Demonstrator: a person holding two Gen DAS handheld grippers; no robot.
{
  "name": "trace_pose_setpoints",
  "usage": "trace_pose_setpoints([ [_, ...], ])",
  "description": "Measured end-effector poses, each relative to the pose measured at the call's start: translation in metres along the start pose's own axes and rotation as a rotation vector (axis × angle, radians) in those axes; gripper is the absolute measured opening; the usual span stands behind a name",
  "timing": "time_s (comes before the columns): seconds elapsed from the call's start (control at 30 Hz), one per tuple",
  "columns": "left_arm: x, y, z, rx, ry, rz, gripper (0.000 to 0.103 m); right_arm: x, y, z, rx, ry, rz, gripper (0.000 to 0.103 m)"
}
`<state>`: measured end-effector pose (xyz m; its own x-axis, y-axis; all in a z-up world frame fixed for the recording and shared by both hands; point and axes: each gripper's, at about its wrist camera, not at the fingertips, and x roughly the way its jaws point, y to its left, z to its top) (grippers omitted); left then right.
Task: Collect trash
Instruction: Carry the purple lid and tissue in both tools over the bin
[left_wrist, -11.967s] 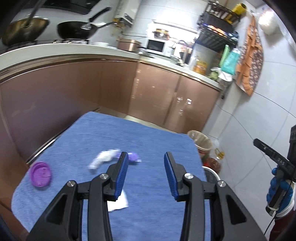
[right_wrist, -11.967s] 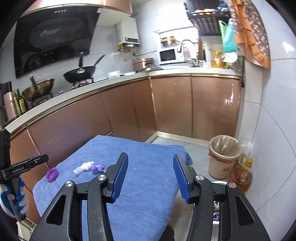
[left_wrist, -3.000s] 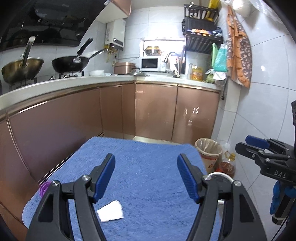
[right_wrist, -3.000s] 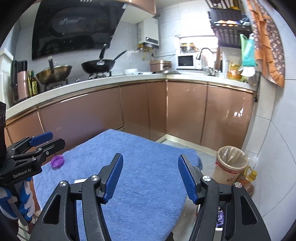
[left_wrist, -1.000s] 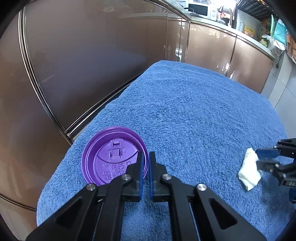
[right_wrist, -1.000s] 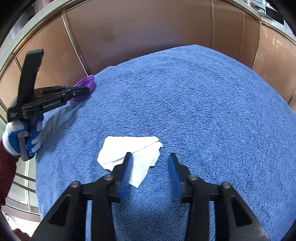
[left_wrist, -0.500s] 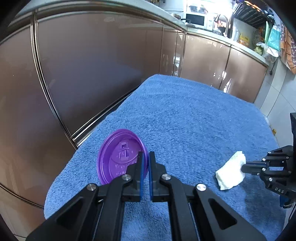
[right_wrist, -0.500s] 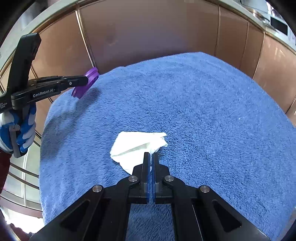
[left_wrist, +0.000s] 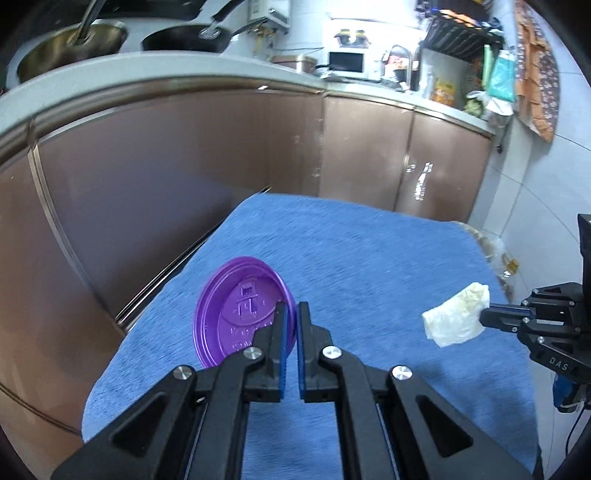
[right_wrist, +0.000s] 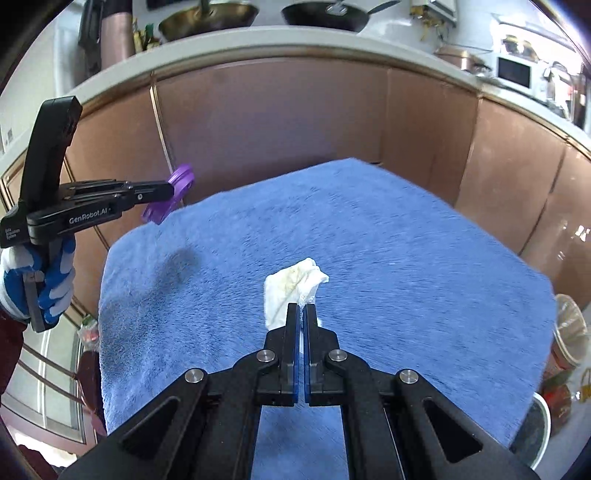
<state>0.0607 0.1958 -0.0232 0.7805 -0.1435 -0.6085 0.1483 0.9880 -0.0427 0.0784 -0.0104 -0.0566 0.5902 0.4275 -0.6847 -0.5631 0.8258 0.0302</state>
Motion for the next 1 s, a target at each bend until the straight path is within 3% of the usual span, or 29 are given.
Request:
trace_pose_setpoints([
  [0.43, 0.0, -0.136, 0.042, 0.168, -0.034, -0.154, 0.004, -0.092, -0.074, -0.029, 0.127, -0.114, -0.135, 0.001],
  [1.0, 0.064, -0.368, 0.081, 0.346, 0.049, -0.469, 0.004, -0.159, -0.23, -0.101, 0.373, -0.128, -0.351, 0.001],
])
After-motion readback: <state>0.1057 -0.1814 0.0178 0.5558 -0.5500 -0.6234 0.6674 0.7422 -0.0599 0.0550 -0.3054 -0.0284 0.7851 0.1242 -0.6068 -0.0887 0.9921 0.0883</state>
